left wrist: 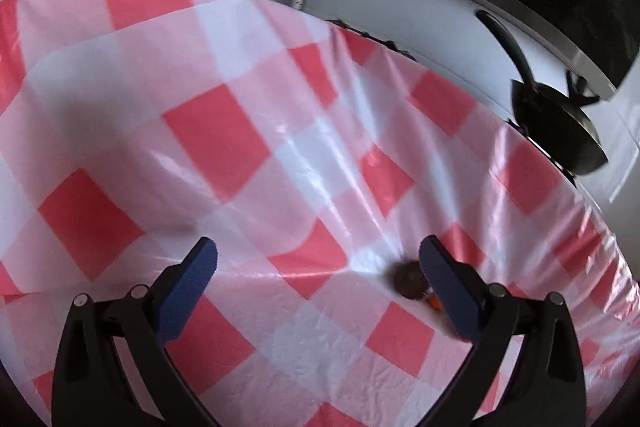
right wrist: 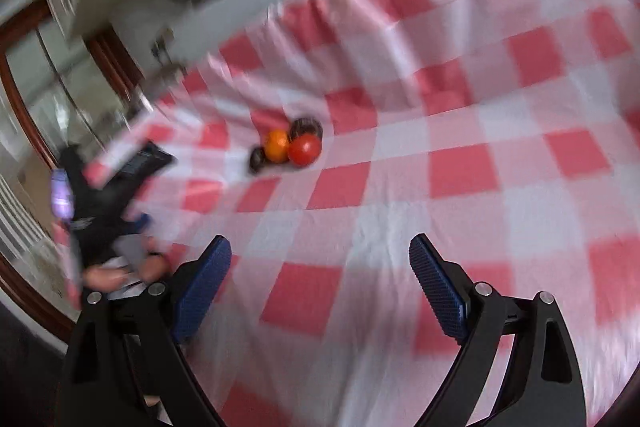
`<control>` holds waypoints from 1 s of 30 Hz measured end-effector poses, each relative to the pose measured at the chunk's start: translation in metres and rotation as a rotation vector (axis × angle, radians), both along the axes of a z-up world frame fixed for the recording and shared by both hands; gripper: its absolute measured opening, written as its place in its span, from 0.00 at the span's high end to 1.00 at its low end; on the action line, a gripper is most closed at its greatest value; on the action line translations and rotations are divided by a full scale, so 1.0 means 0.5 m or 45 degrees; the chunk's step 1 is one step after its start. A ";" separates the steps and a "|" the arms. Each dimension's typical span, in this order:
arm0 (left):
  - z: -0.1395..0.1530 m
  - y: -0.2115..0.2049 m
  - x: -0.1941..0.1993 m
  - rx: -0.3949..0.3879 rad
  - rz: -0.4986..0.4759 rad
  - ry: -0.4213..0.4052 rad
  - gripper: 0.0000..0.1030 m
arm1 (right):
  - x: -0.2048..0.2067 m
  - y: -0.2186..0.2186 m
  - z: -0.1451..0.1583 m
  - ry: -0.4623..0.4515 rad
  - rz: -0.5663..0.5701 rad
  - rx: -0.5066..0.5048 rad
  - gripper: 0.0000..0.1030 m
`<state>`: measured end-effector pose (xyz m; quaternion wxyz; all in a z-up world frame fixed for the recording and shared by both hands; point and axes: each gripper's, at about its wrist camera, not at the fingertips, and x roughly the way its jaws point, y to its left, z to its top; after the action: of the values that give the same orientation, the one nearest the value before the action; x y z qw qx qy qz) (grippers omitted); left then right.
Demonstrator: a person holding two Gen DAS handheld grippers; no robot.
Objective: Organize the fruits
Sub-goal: 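Move both open tools back over the tablecloth toward the remaining fruits, then grasp a red tomato with the right tool while the left tool grasps a mangosteen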
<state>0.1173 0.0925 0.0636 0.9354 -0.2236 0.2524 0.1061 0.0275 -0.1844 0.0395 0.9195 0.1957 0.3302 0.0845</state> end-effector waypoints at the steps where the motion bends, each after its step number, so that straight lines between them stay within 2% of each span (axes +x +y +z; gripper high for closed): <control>1: -0.001 0.006 -0.002 -0.012 0.017 -0.002 0.02 | 0.043 0.018 0.000 0.016 0.016 -0.071 0.14; 3: -0.002 0.016 -0.007 -0.025 0.051 -0.005 0.02 | 0.111 0.045 -0.004 0.045 0.033 -0.170 0.15; 5: -0.008 0.032 -0.009 -0.061 0.084 0.005 0.02 | 0.184 0.070 -0.008 0.084 0.076 -0.227 0.22; 7: -0.017 0.040 -0.003 -0.092 0.101 0.035 0.02 | 0.244 0.089 -0.013 0.108 0.100 -0.277 0.22; 13: -0.020 0.025 0.004 -0.060 0.069 0.054 0.02 | 0.343 0.122 -0.028 0.164 0.201 -0.391 0.29; 16: -0.019 0.017 0.008 -0.050 0.045 0.054 0.02 | 0.364 0.127 -0.035 0.185 0.241 -0.407 0.35; 17: -0.020 0.017 0.009 -0.050 0.039 0.057 0.02 | 0.365 0.128 -0.035 0.186 0.248 -0.415 0.39; 18: -0.021 0.015 0.012 -0.049 0.030 0.064 0.02 | 0.360 0.131 -0.034 0.178 0.251 -0.445 0.58; 19: -0.021 0.014 0.013 -0.047 0.025 0.067 0.02 | 0.352 0.131 -0.033 0.168 0.252 -0.466 0.61; 20: -0.022 0.012 0.014 -0.045 0.018 0.068 0.02 | 0.340 0.128 -0.029 0.148 0.239 -0.461 0.61; 24: -0.023 -0.001 0.020 -0.030 -0.038 0.074 0.02 | 0.239 0.082 -0.008 0.053 0.161 -0.310 0.62; 28: -0.022 -0.027 0.027 -0.001 -0.142 0.079 0.02 | 0.123 0.016 -0.014 0.003 -0.004 -0.085 0.61; 30: -0.021 -0.045 0.031 0.032 -0.199 0.081 0.02 | 0.097 -0.020 -0.026 -0.016 -0.085 0.017 0.61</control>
<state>0.1328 0.0701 0.0530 0.9351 -0.1881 0.2974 0.0430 0.0760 -0.1944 0.0263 0.9226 0.2122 0.3170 0.0571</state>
